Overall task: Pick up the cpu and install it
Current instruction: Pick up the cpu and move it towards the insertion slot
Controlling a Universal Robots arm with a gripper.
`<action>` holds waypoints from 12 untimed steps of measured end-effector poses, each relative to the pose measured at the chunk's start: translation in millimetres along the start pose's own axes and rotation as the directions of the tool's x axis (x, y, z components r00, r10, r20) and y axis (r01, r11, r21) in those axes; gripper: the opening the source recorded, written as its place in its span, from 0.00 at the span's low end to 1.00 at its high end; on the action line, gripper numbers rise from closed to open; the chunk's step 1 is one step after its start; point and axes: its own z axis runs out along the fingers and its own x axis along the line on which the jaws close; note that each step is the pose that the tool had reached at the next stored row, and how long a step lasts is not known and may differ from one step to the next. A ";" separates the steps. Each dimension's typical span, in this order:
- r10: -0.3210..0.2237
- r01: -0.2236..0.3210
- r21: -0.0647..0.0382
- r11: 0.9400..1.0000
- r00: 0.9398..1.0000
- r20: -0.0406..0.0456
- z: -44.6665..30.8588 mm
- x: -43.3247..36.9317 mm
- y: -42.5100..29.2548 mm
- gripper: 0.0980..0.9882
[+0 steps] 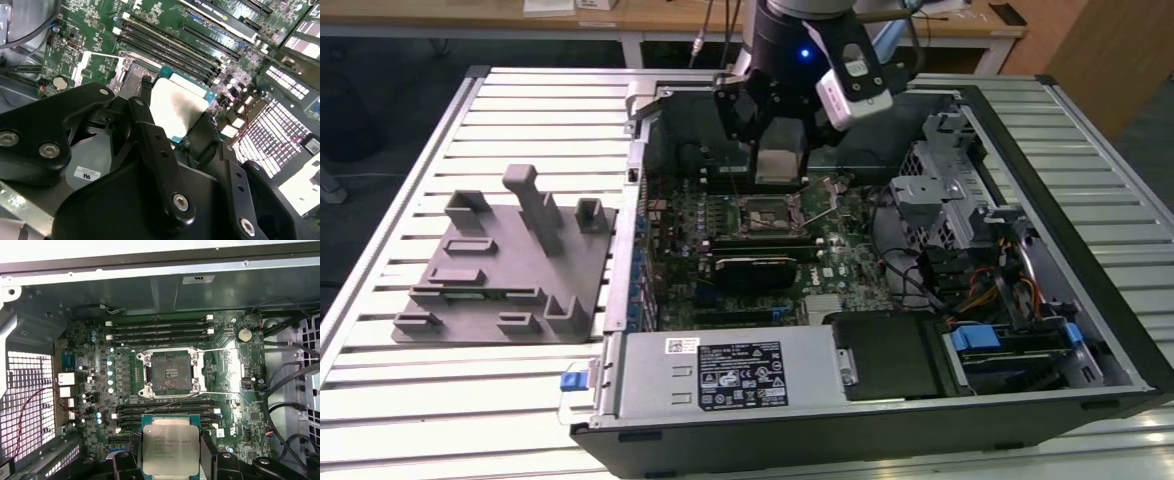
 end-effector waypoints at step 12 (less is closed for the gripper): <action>0.000 0.000 0.000 1.000 1.000 0.000 17.7 -0.4 -0.4 0.50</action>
